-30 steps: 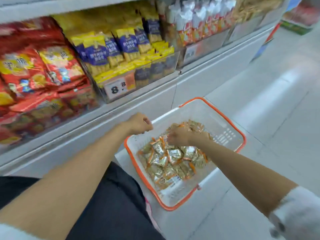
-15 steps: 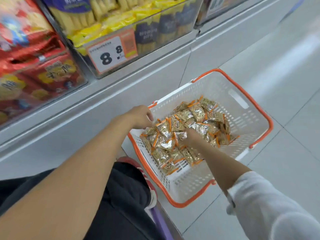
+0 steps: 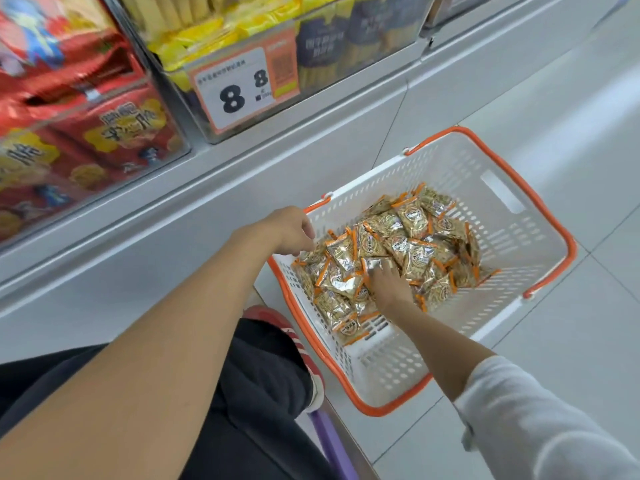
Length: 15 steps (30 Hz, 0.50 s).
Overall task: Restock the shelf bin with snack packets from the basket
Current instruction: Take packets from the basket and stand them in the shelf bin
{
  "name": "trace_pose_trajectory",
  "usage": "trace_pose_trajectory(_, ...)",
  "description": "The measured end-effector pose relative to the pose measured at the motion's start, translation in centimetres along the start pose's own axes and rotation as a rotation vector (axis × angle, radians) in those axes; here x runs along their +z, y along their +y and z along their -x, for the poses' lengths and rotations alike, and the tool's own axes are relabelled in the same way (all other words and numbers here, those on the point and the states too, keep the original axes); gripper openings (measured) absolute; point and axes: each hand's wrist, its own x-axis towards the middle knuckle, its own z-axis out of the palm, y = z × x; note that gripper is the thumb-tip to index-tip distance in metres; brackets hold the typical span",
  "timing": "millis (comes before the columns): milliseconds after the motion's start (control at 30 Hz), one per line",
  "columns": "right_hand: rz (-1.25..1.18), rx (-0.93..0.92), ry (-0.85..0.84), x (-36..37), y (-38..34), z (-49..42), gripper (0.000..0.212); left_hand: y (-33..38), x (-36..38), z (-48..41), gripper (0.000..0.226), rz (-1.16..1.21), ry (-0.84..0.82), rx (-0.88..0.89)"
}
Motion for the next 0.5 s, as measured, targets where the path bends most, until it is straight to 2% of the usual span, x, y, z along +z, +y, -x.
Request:
trace_pose_trajectory(67,-0.047,-0.011,-0.079,-0.8,0.2,-1.0,0.094,-0.1,0.0,0.0,0.026,0.001,-0.002,-0.002)
trace_pose_trajectory(167,-0.024,-0.04,-0.13,-1.6,0.3,-1.8,0.1,-0.2,0.0,-0.1,0.027,-0.001,0.008,-0.006)
trace_pose_trajectory(267,0.077,-0.018,-0.086,-1.9,-0.5,-2.2,0.08,-0.3,0.2,-0.3,0.027,0.006,0.003,-0.014)
trace_pose_trajectory(400,0.285,-0.122,-0.083,-2.3,-1.2,-1.3,0.032,0.0,0.3,-0.4,0.027,-0.004,-0.01,-0.022)
trace_pose_trajectory(500,0.101,-0.101,-0.002,-2.8,-0.9,-0.7,0.017,0.4,0.2,-0.5,0.027,0.015,-0.025,-0.024)
